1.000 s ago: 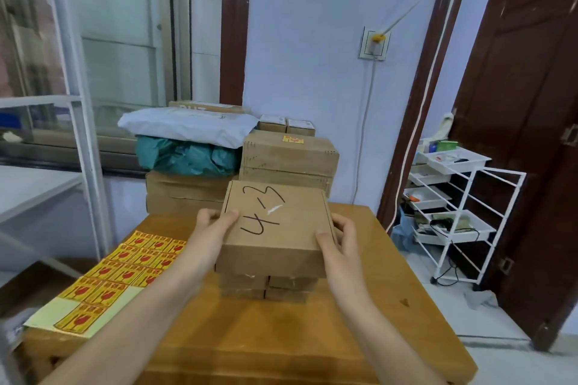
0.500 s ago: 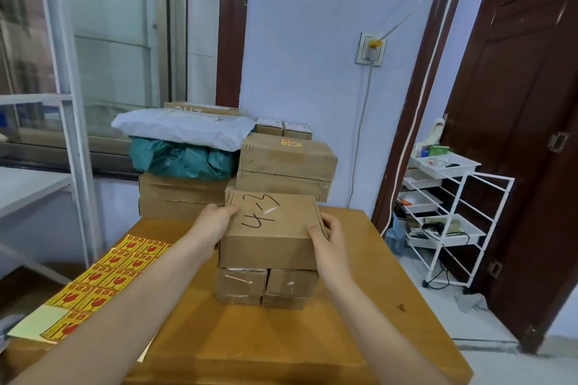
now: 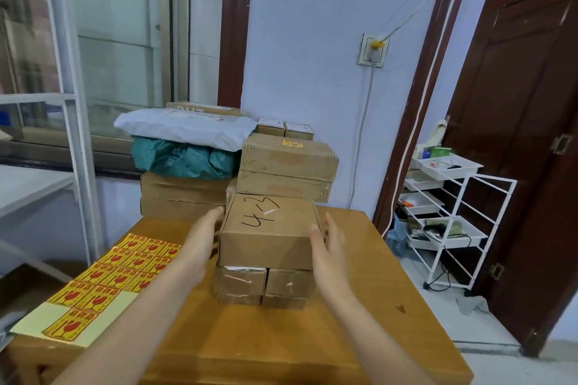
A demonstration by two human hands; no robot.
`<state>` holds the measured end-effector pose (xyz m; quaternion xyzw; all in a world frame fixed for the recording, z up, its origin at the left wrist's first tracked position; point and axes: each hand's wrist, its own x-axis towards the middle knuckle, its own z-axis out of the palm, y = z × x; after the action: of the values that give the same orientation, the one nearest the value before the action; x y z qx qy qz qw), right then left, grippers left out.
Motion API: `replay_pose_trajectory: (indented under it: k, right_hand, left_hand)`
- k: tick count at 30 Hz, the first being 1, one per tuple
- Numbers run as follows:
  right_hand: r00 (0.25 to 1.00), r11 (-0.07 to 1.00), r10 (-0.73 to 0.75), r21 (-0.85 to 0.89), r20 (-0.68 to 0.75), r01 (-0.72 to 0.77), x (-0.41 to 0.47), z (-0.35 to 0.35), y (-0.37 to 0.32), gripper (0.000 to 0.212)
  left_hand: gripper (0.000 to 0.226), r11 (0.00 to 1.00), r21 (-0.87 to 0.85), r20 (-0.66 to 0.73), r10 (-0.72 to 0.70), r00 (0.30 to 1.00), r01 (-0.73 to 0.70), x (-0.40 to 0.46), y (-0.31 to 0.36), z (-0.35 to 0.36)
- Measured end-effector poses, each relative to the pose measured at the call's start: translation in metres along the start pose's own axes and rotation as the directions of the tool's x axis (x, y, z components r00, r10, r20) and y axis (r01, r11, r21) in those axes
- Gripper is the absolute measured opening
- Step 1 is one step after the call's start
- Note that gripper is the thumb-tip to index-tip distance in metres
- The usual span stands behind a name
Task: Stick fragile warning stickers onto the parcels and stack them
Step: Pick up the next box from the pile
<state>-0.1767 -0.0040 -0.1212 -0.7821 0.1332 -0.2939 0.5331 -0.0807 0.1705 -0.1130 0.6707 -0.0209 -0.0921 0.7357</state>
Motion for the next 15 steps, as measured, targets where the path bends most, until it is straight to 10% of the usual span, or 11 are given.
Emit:
replay_pose_trajectory:
  k: [5, 11, 15]
  right_hand:
    - [0.860, 0.782, -0.507, -0.449, -0.054, 0.433, -0.017, 0.013, -0.007, 0.047]
    - [0.622, 0.522, -0.768, -0.414, 0.153, 0.746, -0.045, 0.046, -0.016, 0.025]
    - [0.554, 0.497, -0.732, -0.246, 0.395, 0.832, -0.068, 0.081, -0.003, 0.026]
  left_hand:
    - [0.033, 0.976, 0.132, -0.066, 0.186, 0.980, -0.176, -0.012, -0.019, -0.020]
    - [0.022, 0.794, 0.509, -0.072, 0.425, 0.902, -0.333, -0.025, -0.030, -0.062]
    - [0.029, 0.533, 0.830, -0.086, 0.414, 0.906, -0.165, -0.013, -0.056, -0.112]
